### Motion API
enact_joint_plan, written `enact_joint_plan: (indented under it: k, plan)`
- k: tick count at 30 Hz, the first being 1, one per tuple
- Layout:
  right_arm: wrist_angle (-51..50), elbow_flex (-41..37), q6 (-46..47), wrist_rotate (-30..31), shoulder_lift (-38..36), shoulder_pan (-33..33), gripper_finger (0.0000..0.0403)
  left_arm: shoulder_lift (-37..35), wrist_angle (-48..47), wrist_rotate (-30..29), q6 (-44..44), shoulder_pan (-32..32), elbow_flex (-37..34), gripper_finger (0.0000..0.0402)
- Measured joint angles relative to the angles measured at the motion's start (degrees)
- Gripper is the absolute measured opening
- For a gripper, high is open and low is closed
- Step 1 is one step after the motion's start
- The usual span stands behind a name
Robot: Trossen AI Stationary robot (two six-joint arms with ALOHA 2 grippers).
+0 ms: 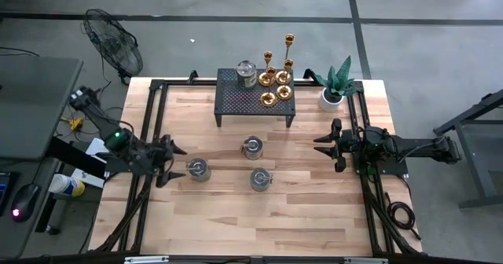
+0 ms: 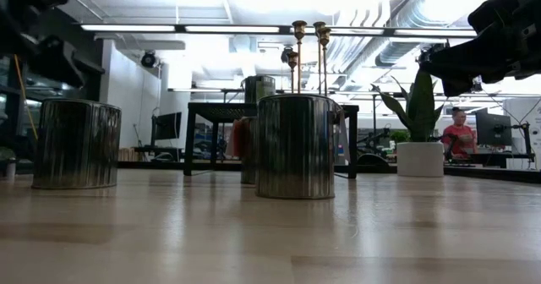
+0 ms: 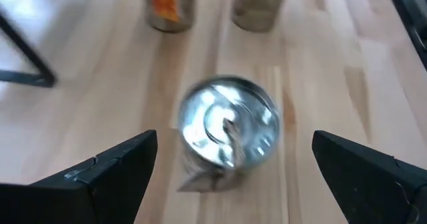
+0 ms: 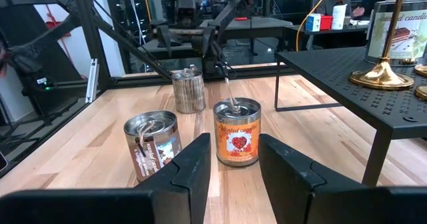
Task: Pick & Place candle stick holders
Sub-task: Put the scented candle on the shelf
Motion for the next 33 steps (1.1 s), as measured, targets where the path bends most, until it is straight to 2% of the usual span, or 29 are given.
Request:
enact_joint_plan:
  k: [8,13,22,27,33]
  plan:
    - [0.0,0.0,0.0,0.0,0.0,0.0,0.0117,-1.7,6.4,-2.7,2.1,-8.5,-6.8,0.039]
    - [0.0,0.0,0.0,0.0,0.0,0.0,0.0117,-1.7,4.6,-4.7,-5.9,-11.1,-9.8,0.039]
    - [0.0,0.0,0.0,0.0,0.0,0.0,0.0117,-1.5,5.5,-8.4,-8.9,-11.4,-14.2,0.039]
    - [0.0,0.0,0.0,0.0,0.0,0.0,0.0117,1.5,7.9,-14.4,-7.1,-11.3,-15.0,0.039]
    - [0.0,0.0,0.0,0.0,0.0,0.0,0.0117,5.5,9.8,-13.4,-8.8,-11.3,-15.2,0.039]
